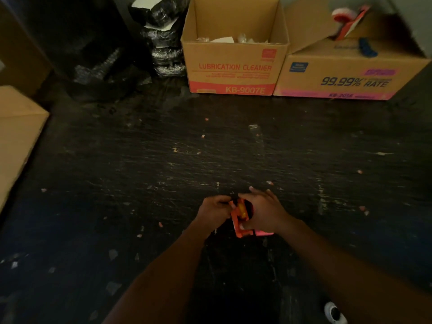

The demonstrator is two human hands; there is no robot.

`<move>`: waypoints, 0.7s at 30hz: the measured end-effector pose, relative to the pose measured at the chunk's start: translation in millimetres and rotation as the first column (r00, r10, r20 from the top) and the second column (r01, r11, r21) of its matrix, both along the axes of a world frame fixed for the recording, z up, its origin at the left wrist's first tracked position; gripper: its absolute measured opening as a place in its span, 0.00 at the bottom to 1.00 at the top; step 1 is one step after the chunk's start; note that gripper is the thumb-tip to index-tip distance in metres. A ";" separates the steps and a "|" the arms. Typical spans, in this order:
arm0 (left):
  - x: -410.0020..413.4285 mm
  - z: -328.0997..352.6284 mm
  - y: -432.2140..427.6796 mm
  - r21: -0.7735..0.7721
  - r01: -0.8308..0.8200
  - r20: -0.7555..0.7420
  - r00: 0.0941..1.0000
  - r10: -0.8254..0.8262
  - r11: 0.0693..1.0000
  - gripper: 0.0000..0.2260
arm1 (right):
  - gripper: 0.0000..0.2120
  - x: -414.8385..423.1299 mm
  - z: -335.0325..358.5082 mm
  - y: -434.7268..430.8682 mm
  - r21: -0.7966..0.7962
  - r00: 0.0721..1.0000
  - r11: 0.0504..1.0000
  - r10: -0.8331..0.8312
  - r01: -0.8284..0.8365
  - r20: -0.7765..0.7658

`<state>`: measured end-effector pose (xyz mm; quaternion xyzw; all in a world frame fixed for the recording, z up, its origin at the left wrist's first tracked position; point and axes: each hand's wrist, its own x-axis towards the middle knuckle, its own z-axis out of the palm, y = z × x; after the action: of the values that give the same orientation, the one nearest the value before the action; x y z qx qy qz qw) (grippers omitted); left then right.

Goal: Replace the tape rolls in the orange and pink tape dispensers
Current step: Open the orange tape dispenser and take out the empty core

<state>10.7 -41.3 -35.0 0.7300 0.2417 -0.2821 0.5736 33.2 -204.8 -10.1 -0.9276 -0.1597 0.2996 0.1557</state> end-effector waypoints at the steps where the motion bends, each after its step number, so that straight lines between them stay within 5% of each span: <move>1: 2.1 2.8 2.3 -0.017 -0.004 0.000 1.000 0.004 1.000 0.14 | 0.44 1.7 0.6 -1.5 0.015 1.000 1.000 -0.014 0.014 -0.015; 4: 8.7 10.4 10.2 -0.104 -0.053 -0.043 0.998 0.049 0.993 0.15 | 0.38 6.9 1.2 -4.4 0.163 0.982 0.973 -0.148 0.165 -0.114; 7: 13.0 22.4 16.1 -0.196 -0.070 -0.064 0.996 0.059 0.978 0.16 | 0.23 12.2 3.4 -1.0 0.377 0.914 0.837 -0.323 0.397 -0.247; 11: 16.3 41.6 23.0 -0.327 -0.100 -0.050 0.995 0.089 0.940 0.16 | 0.09 17.5 17.2 1.0 0.464 0.816 0.676 -0.414 0.572 -0.403; 15: 16.0 50.5 26.0 -0.356 -0.110 -0.047 0.994 0.100 0.928 0.15 | 0.09 12.5 22.5 -4.0 0.465 0.714 0.562 -0.390 0.685 -0.581; 21: 3.1 58.2 23.1 -0.362 -0.074 -0.048 0.997 0.060 0.929 0.14 | 0.10 6.1 20.8 -3.1 0.489 0.658 0.451 -0.393 0.747 -0.642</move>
<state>13.9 -18.3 23.2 0.5975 0.2205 -0.3153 0.7035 39.3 -207.9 10.7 -0.6888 0.1079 0.3382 0.6321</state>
